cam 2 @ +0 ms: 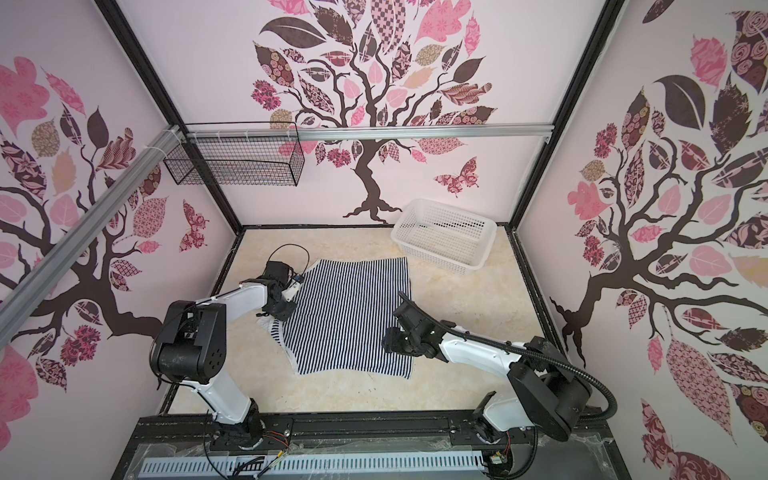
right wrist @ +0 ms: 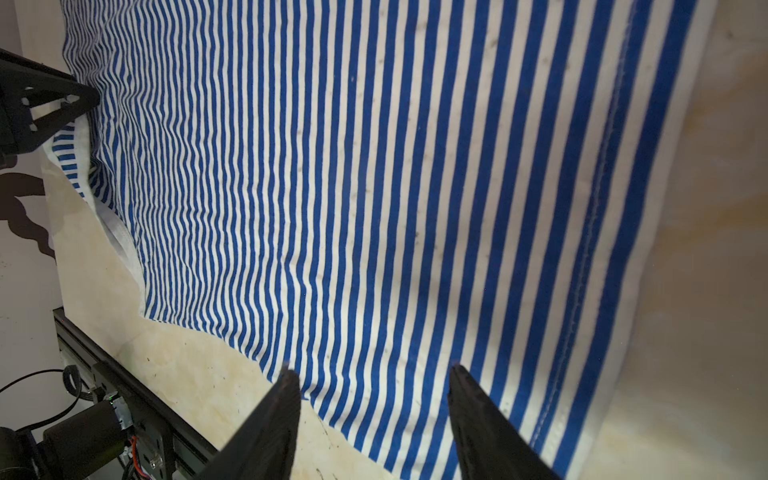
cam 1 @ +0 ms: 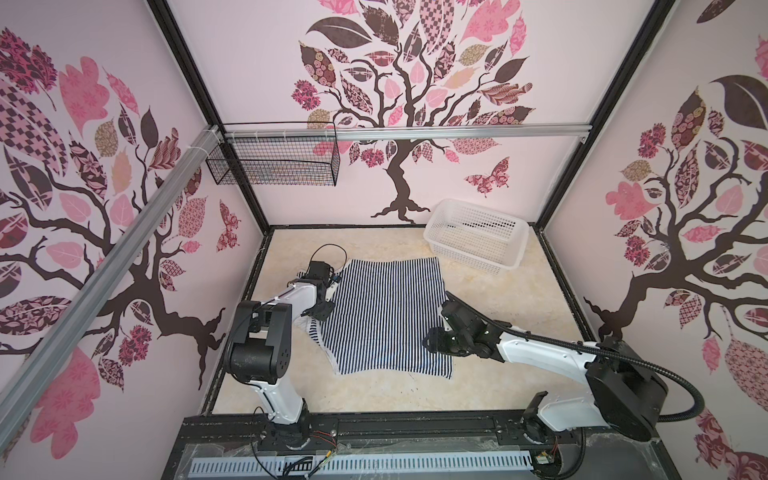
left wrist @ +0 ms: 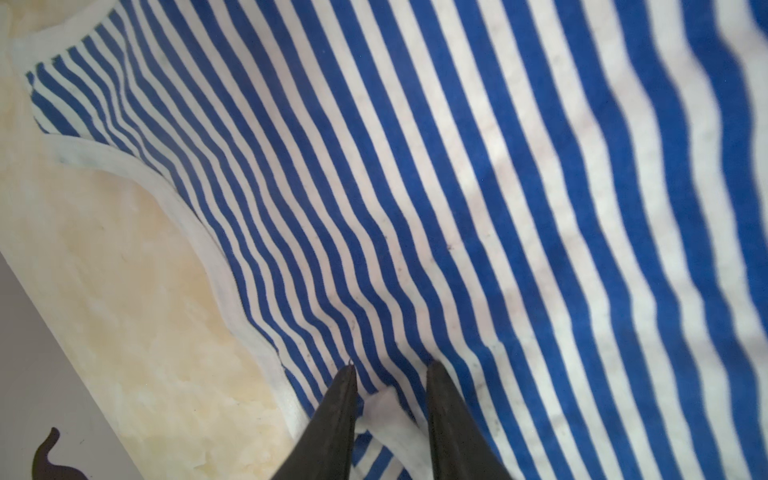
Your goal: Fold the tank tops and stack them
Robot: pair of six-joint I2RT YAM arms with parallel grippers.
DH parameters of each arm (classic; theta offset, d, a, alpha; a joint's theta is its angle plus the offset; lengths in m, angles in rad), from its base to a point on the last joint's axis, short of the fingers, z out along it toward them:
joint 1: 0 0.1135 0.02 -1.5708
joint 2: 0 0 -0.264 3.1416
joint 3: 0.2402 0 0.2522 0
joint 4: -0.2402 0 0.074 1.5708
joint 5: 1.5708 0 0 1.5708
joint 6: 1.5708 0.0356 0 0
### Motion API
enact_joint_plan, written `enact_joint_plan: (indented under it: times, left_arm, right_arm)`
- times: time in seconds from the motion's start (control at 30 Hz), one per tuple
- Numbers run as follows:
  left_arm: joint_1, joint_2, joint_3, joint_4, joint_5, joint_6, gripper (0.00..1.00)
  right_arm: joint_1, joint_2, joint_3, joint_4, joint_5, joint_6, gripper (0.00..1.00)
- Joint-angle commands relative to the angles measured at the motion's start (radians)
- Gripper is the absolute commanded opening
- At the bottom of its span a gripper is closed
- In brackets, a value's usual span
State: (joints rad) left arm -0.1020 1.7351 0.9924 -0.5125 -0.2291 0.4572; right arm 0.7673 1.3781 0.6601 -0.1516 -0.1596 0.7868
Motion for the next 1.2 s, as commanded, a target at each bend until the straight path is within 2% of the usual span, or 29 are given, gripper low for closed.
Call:
enact_joint_plan:
  times: [0.0,0.1,0.33,0.57,0.9,1.17]
  left_arm:
    - [0.001,-0.018,-0.031,0.014,-0.003,-0.006,0.27]
    - [0.001,-0.037,-0.040,0.012,-0.014,0.000,0.23]
    - [0.001,-0.063,-0.062,0.019,-0.041,0.012,0.23]
    - [0.001,-0.142,-0.087,0.001,-0.039,-0.005,0.04]
    - [0.001,-0.394,-0.192,-0.063,-0.052,-0.021,0.02]
    - [0.008,-0.710,-0.331,-0.132,-0.120,-0.003,0.03]
  right_arm:
    - [0.004,-0.001,0.012,-0.008,0.007,0.008,0.59]
    - [0.005,0.007,0.011,0.001,0.003,0.012,0.59]
    - [0.005,0.009,0.016,0.003,0.006,0.015,0.59]
    - [0.006,0.011,0.008,0.006,0.007,0.019,0.58]
    - [0.006,0.004,-0.007,0.017,0.008,0.028,0.58]
    - [0.006,-0.009,-0.017,0.020,0.006,0.031,0.58]
